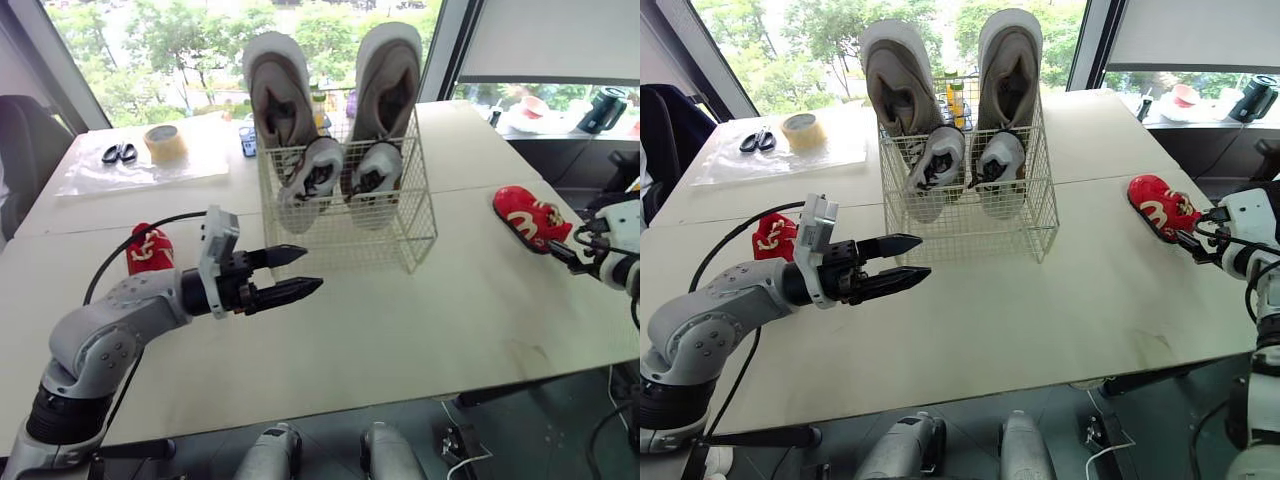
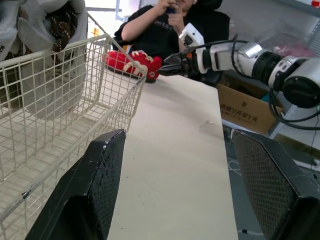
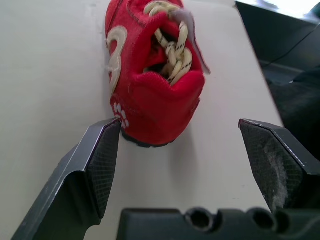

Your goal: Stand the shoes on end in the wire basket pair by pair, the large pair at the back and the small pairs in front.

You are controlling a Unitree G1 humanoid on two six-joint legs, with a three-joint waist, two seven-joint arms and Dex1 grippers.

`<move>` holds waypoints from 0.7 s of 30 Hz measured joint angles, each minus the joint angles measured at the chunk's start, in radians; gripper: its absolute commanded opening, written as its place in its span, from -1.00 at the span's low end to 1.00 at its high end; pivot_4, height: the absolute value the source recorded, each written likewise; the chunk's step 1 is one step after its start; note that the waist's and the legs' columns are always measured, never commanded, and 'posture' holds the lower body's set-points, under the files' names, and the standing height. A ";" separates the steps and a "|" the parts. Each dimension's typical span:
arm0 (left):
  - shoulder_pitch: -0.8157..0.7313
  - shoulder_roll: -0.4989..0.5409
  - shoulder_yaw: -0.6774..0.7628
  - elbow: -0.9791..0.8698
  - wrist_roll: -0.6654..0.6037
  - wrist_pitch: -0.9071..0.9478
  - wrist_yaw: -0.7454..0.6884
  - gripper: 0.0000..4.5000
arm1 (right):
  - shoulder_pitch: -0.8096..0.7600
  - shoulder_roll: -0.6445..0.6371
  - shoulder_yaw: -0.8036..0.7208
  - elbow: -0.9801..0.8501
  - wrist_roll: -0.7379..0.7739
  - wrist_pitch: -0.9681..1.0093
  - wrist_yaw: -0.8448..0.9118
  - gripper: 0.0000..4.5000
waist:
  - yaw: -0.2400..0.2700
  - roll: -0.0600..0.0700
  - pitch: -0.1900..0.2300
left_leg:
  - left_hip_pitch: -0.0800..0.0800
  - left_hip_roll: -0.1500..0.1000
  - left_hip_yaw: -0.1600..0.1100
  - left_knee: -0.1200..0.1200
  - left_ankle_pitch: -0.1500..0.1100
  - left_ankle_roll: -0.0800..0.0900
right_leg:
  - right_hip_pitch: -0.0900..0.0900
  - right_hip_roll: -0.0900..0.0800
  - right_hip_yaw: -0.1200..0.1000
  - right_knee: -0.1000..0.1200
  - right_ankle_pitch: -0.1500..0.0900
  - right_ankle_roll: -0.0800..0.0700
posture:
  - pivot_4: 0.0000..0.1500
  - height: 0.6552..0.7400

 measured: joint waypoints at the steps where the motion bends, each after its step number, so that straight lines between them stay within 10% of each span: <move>1: 0.000 0.000 0.000 0.000 0.002 0.000 0.001 0.54 | -0.028 0.002 0.005 0.045 -0.009 -0.019 0.004 0.80 | 0.000 0.000 0.000 | 0.000 0.000 0.000 0.000 0.000 0.000 | 0.000 0.000 0.000 0.000 0.000 0.000 | 1.00 1.00; 8: -0.017 -0.006 -0.001 0.000 0.021 0.001 0.008 0.54 | -0.163 0.025 -0.007 0.243 -0.025 -0.104 0.042 0.80 | 0.001 0.000 0.000 | 0.000 0.000 0.000 0.000 0.000 0.000 | 0.000 0.000 0.000 0.000 0.000 0.000 | 1.00 1.00; 17: -0.038 -0.007 -0.003 0.000 0.048 0.001 0.004 0.58 | -0.197 0.050 -0.009 0.306 -0.046 -0.137 0.062 -0.92 | -0.001 0.000 0.000 | 0.000 0.000 0.000 0.000 0.001 -0.001 | 0.000 0.000 0.000 0.000 0.000 0.000 | 1.00 1.00; 21: -0.038 -0.007 -0.003 0.000 0.052 0.002 0.006 0.58 | -0.208 0.062 -0.009 0.307 -0.046 -0.140 0.088 -0.98 | -0.003 0.000 0.000 | 0.000 0.000 0.000 0.000 0.001 -0.002 | 0.000 0.000 0.000 0.000 0.000 0.000 | 1.00 1.00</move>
